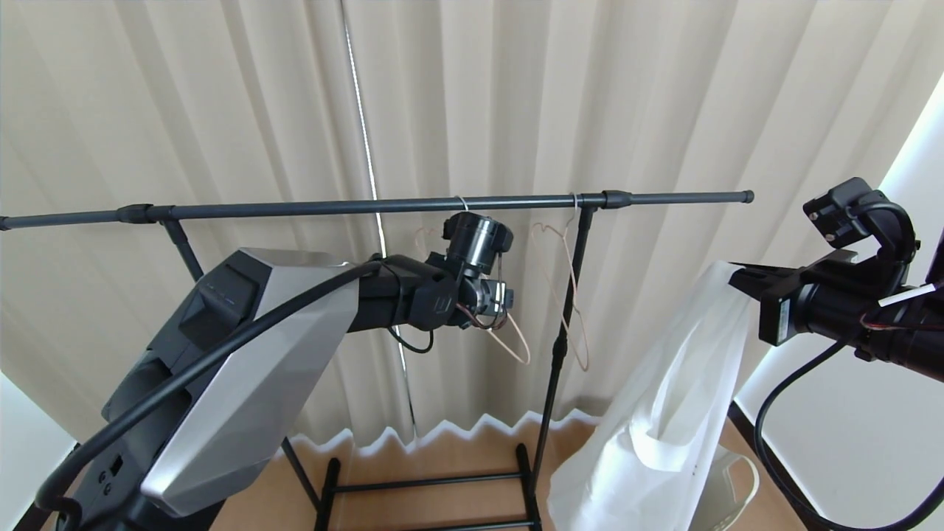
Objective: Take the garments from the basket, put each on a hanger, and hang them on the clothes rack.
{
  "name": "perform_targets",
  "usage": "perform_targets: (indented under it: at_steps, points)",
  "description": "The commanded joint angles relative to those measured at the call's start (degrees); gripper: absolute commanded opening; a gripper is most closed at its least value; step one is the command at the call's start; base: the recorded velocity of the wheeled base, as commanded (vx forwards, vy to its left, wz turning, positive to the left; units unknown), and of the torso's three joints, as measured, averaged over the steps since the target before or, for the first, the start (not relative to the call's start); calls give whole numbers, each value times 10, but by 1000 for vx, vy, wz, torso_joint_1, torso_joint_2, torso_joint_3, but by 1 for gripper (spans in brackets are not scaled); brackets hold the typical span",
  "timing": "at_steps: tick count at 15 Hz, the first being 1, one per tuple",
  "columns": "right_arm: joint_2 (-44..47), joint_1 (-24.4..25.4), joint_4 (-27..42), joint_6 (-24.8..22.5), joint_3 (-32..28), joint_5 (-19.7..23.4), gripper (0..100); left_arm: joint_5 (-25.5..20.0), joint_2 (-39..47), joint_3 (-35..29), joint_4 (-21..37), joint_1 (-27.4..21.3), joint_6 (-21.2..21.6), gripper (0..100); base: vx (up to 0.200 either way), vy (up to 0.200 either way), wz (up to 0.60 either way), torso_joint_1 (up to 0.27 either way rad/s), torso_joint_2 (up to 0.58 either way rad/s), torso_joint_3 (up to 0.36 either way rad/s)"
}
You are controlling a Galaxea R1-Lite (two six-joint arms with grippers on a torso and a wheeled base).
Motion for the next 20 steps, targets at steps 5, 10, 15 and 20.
perform_targets:
  at_steps: [5,10,15,20]
  points:
    - [1,0,0,0,1,0,0,2,9,0,1,1,-1,100,0,0,0,0,0,0]
    - [1,1,0,0,2,0,0,5,10,0,3,3,-2,100,0,0,0,0,0,0]
    - [1,2,0,0,2,0,0,6,23,0,2,3,-1,100,0,0,0,0,0,0]
    - [2,3,0,-1,2,0,0,7,35,0,0,10,-3,100,0,0,0,0,0,0]
